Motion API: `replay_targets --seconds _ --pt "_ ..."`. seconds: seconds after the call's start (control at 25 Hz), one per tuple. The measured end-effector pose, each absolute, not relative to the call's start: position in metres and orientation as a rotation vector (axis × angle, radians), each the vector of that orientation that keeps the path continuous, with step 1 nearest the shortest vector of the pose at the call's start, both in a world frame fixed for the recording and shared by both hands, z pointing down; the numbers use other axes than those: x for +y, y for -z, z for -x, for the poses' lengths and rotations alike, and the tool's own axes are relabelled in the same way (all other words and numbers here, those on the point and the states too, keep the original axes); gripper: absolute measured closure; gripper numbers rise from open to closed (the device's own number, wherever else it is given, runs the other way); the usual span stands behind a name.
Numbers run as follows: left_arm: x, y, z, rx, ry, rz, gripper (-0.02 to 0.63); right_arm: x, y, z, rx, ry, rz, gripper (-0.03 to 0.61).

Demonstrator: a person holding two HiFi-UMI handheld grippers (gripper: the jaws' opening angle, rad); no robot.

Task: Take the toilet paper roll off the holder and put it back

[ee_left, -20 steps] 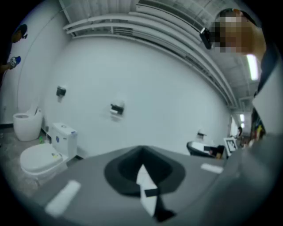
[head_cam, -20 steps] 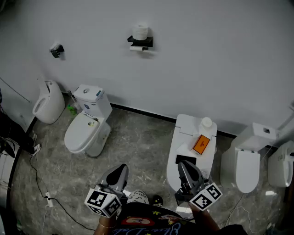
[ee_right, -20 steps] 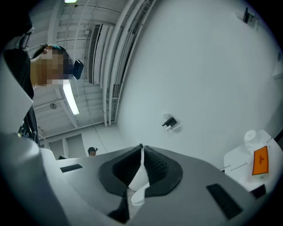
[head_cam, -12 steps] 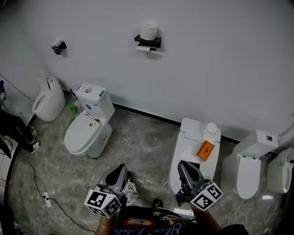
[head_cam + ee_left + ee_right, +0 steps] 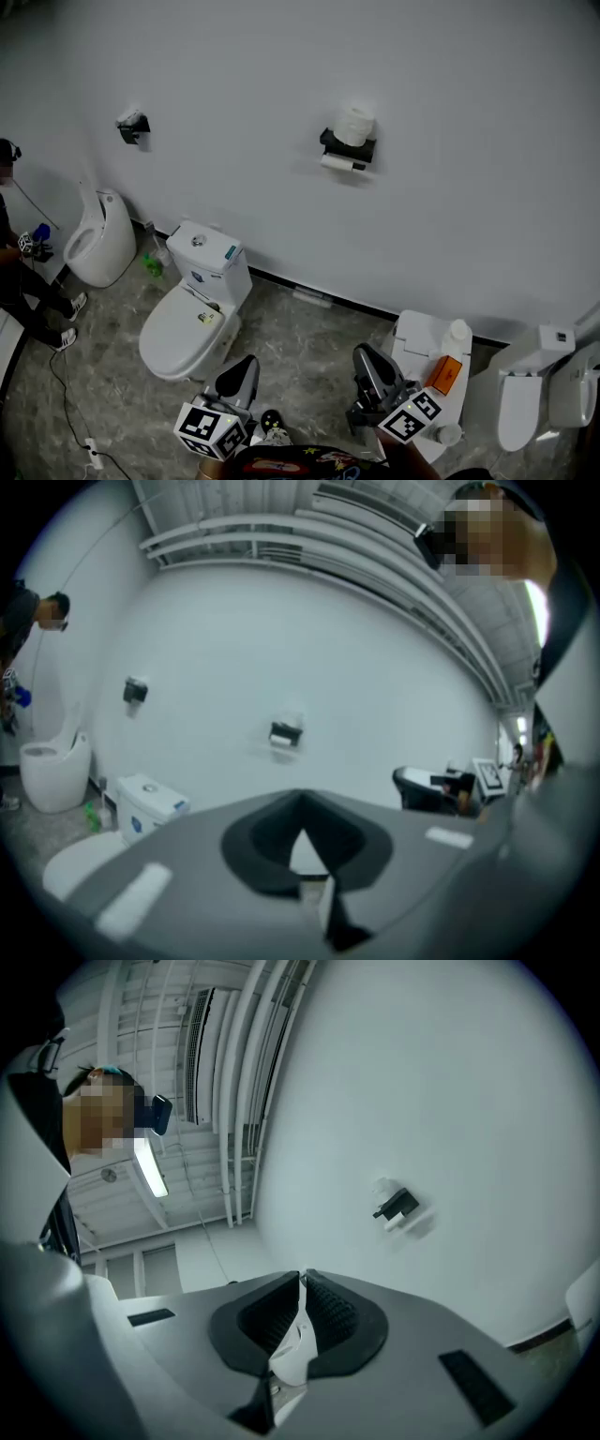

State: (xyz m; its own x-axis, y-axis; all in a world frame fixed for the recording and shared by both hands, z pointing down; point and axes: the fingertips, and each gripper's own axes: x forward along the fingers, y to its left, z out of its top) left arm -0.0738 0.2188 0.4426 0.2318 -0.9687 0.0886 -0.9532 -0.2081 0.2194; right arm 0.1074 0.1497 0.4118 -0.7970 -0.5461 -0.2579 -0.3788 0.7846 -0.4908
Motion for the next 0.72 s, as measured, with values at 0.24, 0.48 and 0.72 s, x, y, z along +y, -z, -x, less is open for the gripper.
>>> replay_targets --seconds 0.24,0.48,0.72 --pt "0.154 -0.434 0.152 -1.742 0.076 -2.336 0.615 0.090 -0.407 -0.041 2.520 0.623 0.815 0.561" --pt "0.082 -0.443 0.172 -1.582 0.126 -2.355 0.615 0.043 -0.419 -0.031 2.449 0.702 0.989 0.561" --pt "0.000 -0.426 0.172 -1.492 0.165 -2.445 0.615 -0.028 -0.408 -0.019 2.462 0.600 1.010 0.561"
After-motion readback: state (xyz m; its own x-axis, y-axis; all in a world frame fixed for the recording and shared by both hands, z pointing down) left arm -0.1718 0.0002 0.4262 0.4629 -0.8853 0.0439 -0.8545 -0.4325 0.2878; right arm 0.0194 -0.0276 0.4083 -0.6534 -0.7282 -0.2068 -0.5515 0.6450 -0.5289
